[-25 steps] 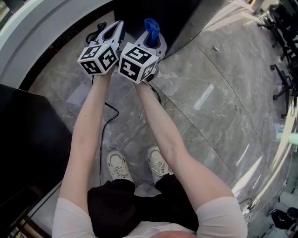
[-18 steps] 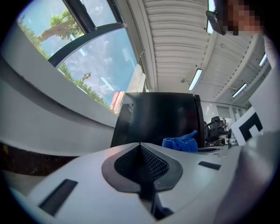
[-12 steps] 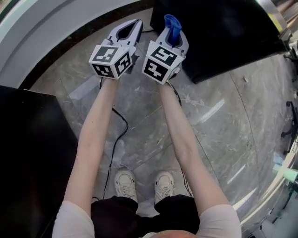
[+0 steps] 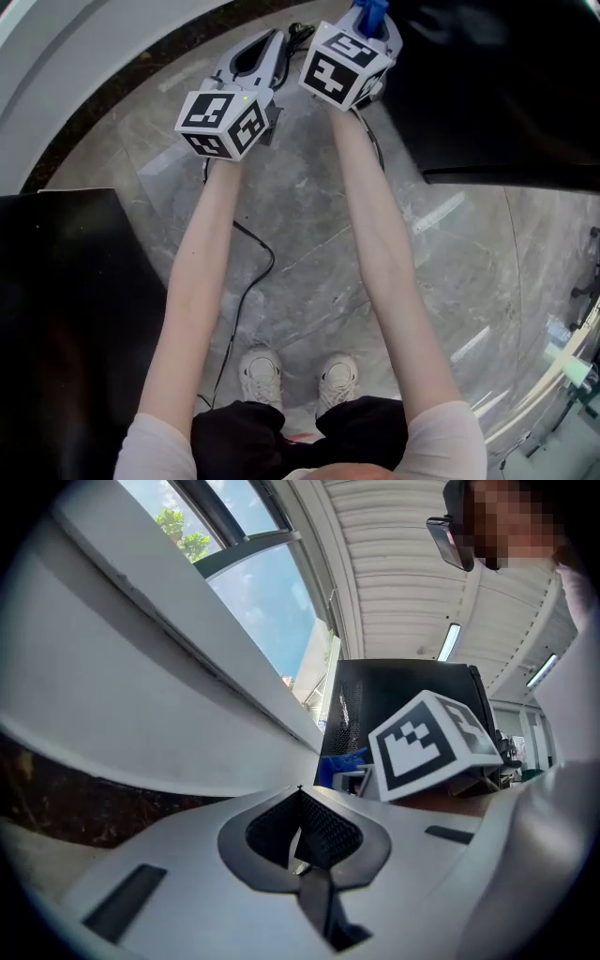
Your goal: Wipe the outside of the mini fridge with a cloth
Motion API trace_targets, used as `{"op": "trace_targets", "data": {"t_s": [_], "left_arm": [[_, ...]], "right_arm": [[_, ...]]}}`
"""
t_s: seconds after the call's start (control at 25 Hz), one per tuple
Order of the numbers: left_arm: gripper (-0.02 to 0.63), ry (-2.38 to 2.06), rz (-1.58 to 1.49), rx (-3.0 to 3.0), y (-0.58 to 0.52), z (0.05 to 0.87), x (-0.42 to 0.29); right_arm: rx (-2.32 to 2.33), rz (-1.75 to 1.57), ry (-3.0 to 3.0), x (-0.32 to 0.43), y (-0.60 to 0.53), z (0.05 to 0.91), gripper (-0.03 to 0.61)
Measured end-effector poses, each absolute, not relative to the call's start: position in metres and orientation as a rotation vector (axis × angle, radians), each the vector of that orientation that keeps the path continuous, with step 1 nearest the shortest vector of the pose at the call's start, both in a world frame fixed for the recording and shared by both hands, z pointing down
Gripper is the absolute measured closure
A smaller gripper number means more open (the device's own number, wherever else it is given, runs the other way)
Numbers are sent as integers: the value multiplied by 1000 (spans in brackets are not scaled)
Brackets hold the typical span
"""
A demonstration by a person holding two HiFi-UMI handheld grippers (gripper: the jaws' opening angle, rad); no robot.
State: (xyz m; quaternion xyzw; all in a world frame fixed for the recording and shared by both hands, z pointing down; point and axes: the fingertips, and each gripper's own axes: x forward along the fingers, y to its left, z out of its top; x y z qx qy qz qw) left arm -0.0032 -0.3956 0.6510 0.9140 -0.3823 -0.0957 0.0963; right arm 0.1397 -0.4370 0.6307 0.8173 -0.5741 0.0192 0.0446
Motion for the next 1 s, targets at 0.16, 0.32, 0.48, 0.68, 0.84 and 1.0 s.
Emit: {"op": "trace_targets", "data": {"t_s": [0.16, 0.32, 0.48, 0.68, 0.84, 1.0], "left_arm": [[609, -1125, -300, 2700, -397, 651, -10], [609, -1119, -297, 2684, -394, 655, -17], [609, -1122, -303, 2668, -393, 658, -24], [609, -1113, -333, 2667, -392, 650, -21], [609, -1107, -361, 2649, -388, 647, -18], [609, -1083, -368, 2644, -378, 645, -8]], "right_arm": [[2516, 127, -1701, 136, -458, 640, 517], [2511, 123, -1628, 140, -463, 652, 517], [2528, 91, -1573, 140, -461, 653, 517], [2550, 83, -1558, 144, -450, 649, 517], [2568, 77, -1569, 148, -437, 642, 517], [2595, 77, -1561, 154, -418, 637, 517]]}}
